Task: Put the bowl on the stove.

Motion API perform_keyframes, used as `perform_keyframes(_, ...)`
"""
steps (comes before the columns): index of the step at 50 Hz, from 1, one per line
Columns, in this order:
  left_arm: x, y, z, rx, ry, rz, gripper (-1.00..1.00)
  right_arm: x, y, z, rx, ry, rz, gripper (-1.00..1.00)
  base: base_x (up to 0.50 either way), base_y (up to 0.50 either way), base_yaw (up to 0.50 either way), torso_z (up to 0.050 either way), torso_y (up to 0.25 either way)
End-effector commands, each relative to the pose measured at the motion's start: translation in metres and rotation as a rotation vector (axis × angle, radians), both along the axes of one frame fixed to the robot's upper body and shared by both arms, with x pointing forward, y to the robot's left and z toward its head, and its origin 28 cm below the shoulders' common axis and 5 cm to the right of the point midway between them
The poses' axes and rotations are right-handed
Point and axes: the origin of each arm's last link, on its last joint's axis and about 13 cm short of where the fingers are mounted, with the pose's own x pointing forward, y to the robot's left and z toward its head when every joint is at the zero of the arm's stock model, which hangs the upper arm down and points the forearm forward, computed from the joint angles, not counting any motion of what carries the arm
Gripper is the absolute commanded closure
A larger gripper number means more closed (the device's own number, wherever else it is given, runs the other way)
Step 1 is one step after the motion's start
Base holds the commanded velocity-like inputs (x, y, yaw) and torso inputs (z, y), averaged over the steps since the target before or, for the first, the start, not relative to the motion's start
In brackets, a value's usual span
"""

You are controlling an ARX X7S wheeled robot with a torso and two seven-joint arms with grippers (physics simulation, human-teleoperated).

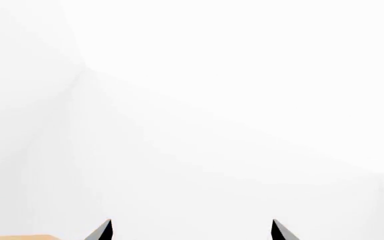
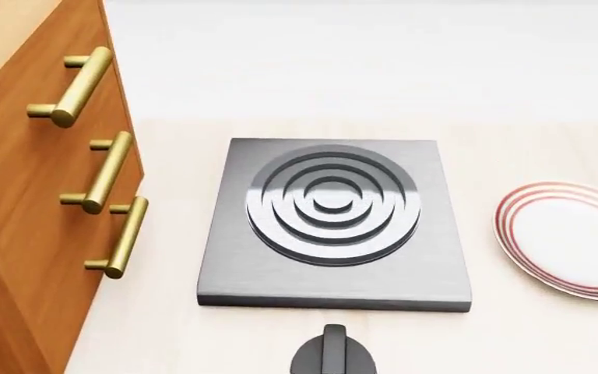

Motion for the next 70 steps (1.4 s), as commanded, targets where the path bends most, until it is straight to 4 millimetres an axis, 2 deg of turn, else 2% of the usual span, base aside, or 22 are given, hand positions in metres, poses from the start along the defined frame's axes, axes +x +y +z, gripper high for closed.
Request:
perform_keyframes(1, 0.001, 0.001, -0.002, 0.016, -0.003, 0.038, -1.00, -0.003, -0.003, 0.006, -0.018, 0.006, 0.000, -1.00, 0.50, 0.01, 0.00, 0.000, 0.000)
perform_keyframes(6, 0.001, 0.002, -0.002, 0.016, -0.003, 0.038, -1.00, -0.003, -0.007, 0.013, -0.040, 0.029, -0.003, -1.00, 0.21, 0.00, 0.00, 0.000, 0.000)
perform_keyframes(14, 0.001, 0.002, -0.002, 0.018, 0.001, 0.039, -1.00, -0.018, -0.021, 0.030, -0.003, 0.121, 0.139, -1.00, 0.00, 0.00, 0.00, 0.000, 0.000)
perform_keyframes(20, 0.002, 0.001, -0.003, 0.019, 0.004, 0.036, -1.00, -0.029, -0.033, 0.029, -0.017, 0.257, 0.219, -1.00, 0.00, 0.00, 0.00, 0.000, 0.000)
perform_keyframes(24, 0.002, 0.001, -0.003, 0.018, 0.004, 0.038, -1.00, -0.033, -0.040, 0.032, -0.009, 0.235, 0.206, -1.00, 0.00, 0.00, 0.00, 0.000, 0.000)
perform_keyframes(35, 0.003, 0.002, -0.004, 0.016, 0.007, 0.041, -1.00, -0.048, -0.053, 0.020, 0.046, 0.309, 0.161, -1.00, 0.00, 0.00, 0.00, 0.000, 0.000)
perform_keyframes(44, 0.003, 0.002, -0.006, 0.014, 0.011, 0.042, -1.00, -0.054, -0.056, 0.023, 0.097, 0.379, 0.143, -1.00, 0.00, 0.00, 0.00, 0.000, 0.000)
perform_keyframes(56, 0.002, 0.002, -0.006, 0.013, 0.010, 0.044, -1.00, -0.059, -0.060, 0.011, 0.123, 0.494, 0.094, -1.00, 0.00, 0.00, 0.00, 0.000, 0.000)
perform_keyframes(70, 0.003, 0.002, -0.006, 0.012, 0.009, 0.044, -1.00, -0.048, -0.056, -0.001, 0.133, 0.507, 0.116, -1.00, 0.00, 0.00, 0.00, 0.000, 0.000)
